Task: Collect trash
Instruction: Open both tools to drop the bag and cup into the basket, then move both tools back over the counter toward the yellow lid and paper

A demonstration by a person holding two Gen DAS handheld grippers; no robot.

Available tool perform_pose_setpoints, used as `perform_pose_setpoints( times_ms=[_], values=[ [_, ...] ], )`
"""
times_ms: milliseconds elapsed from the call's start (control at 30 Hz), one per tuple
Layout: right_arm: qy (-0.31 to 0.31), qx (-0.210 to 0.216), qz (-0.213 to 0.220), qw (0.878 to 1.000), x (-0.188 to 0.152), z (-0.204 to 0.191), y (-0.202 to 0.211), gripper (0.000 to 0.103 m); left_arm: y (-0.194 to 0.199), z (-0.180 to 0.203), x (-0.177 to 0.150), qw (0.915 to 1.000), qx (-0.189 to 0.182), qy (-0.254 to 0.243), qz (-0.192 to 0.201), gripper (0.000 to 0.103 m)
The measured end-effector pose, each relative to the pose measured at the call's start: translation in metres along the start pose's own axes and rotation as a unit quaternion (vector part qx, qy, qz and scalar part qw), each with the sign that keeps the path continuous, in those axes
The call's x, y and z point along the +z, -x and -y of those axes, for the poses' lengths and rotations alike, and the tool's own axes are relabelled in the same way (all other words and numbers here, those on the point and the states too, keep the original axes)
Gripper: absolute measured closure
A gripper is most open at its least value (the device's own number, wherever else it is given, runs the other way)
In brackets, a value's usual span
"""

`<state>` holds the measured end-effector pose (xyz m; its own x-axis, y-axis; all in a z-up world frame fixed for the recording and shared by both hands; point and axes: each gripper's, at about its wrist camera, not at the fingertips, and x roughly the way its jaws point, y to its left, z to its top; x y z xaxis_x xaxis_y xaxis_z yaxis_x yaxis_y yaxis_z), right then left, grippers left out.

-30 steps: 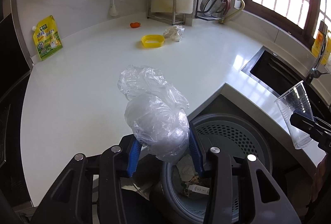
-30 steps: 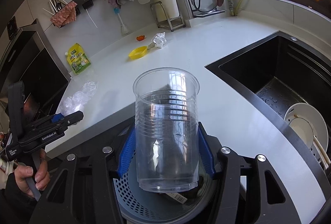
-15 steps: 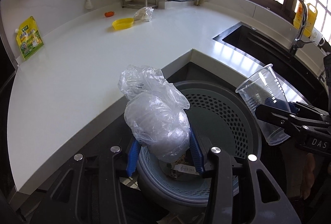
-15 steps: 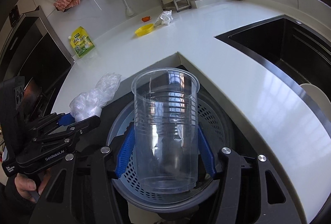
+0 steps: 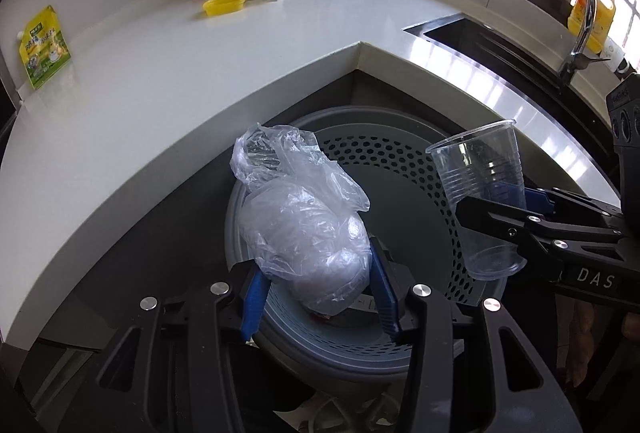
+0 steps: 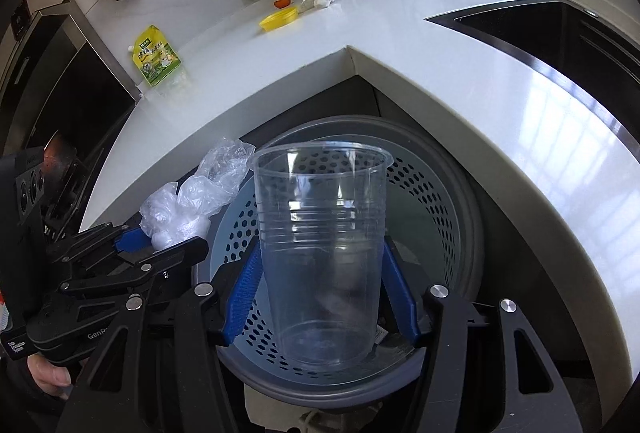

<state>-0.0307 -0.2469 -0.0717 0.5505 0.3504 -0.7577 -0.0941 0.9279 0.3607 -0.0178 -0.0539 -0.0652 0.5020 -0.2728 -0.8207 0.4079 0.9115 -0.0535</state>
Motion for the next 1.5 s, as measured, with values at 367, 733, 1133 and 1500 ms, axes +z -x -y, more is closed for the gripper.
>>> perform_pose_setpoints(
  times_ms=[367,733,1133,1500],
  values=[
    [-0.002,-0.004,0.01,1.0,0.001,0.004,0.003,0.033,0.002,-0.007,-0.003,0.9999,0.003,0.016,0.004,0.035],
    [-0.006,0.0,0.012,1.0,0.0,0.006,0.005,0.03,0.006,-0.01,-0.005,0.9996,0.003,0.025,0.008,0.016],
    [-0.013,-0.002,0.013,1.0,-0.001,0.009,0.005,0.03,0.011,-0.023,-0.003,0.9974,0.059,0.04,0.013,0.013],
    [-0.01,-0.003,0.011,1.0,0.0,0.006,0.002,0.03,0.015,-0.034,-0.003,0.9935,0.093,0.064,0.017,0.007]
  ],
)
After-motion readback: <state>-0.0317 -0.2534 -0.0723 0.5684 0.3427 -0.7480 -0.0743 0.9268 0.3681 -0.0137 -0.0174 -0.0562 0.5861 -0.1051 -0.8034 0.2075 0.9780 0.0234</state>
